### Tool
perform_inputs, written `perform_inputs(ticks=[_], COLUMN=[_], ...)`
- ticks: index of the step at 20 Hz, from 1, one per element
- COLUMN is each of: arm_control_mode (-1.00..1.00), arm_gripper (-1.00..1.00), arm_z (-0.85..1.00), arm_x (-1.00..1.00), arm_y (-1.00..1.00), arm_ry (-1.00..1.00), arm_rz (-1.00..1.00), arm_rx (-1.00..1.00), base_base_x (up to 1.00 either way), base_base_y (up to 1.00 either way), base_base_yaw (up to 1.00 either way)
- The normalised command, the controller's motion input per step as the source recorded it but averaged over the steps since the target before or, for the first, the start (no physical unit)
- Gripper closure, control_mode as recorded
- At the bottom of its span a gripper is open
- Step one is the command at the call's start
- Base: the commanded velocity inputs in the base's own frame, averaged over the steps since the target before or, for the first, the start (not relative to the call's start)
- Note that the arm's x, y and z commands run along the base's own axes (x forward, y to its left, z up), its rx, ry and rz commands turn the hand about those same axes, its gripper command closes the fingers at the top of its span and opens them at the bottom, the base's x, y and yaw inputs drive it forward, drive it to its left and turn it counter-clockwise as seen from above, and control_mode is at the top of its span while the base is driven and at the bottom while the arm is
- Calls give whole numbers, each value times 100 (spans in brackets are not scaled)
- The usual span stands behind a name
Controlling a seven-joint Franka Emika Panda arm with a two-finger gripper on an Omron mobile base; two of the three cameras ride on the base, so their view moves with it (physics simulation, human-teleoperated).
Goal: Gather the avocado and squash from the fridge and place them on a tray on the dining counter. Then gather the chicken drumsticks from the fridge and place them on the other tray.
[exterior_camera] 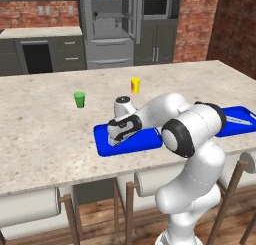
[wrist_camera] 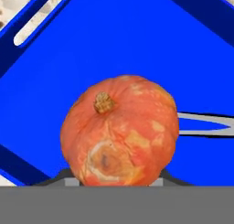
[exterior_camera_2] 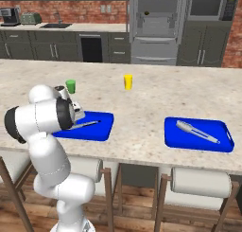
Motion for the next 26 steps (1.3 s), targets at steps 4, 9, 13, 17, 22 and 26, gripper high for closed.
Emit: perform_inputs(ticks=[4,9,13,17,22,26], arm_control_mode=[-100,-100,-100,-100,-100,-100], arm_gripper=[100,100,-100,-100,-100,-100], arm_z=[-21,-18,-3,2,23,41], arm_x=[25,22,1,-4,-28,-42], arm_y=[17,19,5,0,-4,-8], arm_ry=[11,11,4,0,0,1], arm_rz=[4,3,4,2,0,0], arm_rx=[0,0,0,0,0,0], base_base_x=[0,0,0,0,0,0], base_base_y=[0,0,0,0,0,0], base_base_yaw=[0,0,0,0,0,0])
